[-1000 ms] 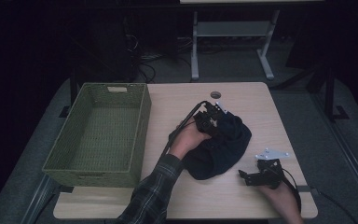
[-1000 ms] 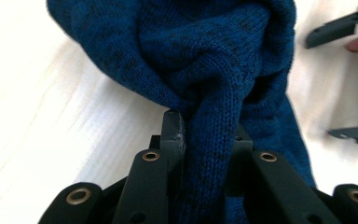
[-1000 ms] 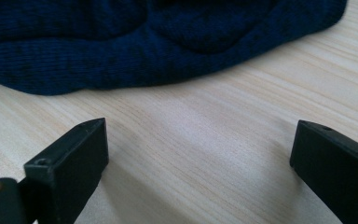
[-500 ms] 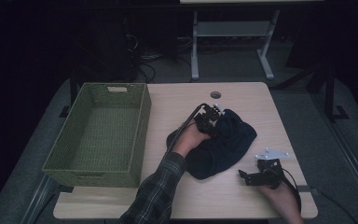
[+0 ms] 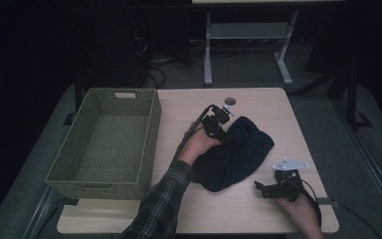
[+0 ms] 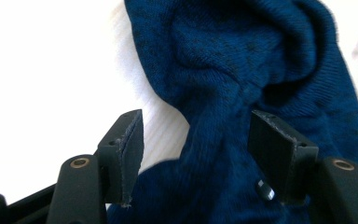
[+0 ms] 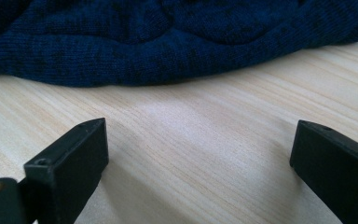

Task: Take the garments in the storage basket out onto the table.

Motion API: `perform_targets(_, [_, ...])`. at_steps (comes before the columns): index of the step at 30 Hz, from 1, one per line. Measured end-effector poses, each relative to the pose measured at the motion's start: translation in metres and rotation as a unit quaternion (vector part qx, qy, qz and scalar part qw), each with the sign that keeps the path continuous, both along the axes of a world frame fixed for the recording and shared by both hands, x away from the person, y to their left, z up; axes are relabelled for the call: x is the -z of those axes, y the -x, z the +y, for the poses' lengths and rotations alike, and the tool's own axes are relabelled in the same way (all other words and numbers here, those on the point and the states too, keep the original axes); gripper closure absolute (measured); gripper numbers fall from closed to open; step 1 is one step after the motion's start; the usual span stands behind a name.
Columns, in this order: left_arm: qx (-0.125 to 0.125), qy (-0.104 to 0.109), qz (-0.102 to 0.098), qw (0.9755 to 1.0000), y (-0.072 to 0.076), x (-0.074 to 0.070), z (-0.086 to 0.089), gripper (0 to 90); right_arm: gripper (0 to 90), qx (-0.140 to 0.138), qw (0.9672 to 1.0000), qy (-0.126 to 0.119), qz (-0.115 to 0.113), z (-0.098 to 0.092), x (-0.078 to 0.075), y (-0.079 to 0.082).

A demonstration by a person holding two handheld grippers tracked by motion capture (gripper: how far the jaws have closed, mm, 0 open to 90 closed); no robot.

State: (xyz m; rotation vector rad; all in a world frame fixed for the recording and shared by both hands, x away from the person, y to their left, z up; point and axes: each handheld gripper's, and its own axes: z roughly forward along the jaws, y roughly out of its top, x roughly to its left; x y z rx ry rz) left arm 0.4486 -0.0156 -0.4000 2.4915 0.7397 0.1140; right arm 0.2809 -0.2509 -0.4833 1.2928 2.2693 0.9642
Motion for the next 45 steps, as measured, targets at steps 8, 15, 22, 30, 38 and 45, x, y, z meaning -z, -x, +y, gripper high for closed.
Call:
perform_targets(8, [-0.001,0.01,-0.021,0.9997,0.019,-0.021,0.021,33.8,3.9,0.001,1.0,-0.001,0.004,0.0,0.0,0.0])
perform_targets(15, [-0.01,0.024,-0.031,0.9992,0.04,-0.03,0.042,31.1,3.9,0.001,1.0,0.0,0.004,0.0,0.0,0.0])
perform_targets(22, [-0.017,0.022,-0.043,0.9987,0.061,-0.026,0.06,24.5,3.8,0.001,1.0,0.0,0.003,0.0,0.0,0.0])
perform_targets(30, [-0.027,0.023,-0.053,0.998,0.082,-0.013,0.078,12.9,3.8,0.001,1.0,0.0,0.004,0.0,0.0,0.0])
perform_targets(38, [-0.037,0.033,-0.063,0.9968,0.108,0.004,0.097,12.8,3.8,0.001,1.0,0.0,0.004,0.0,0.0,0.0])
perform_targets(45, [-0.047,0.033,-0.069,0.9959,0.127,0.025,0.112,12.9,3.8,0.001,1.0,0.0,0.004,0.0,0.0,0.0])
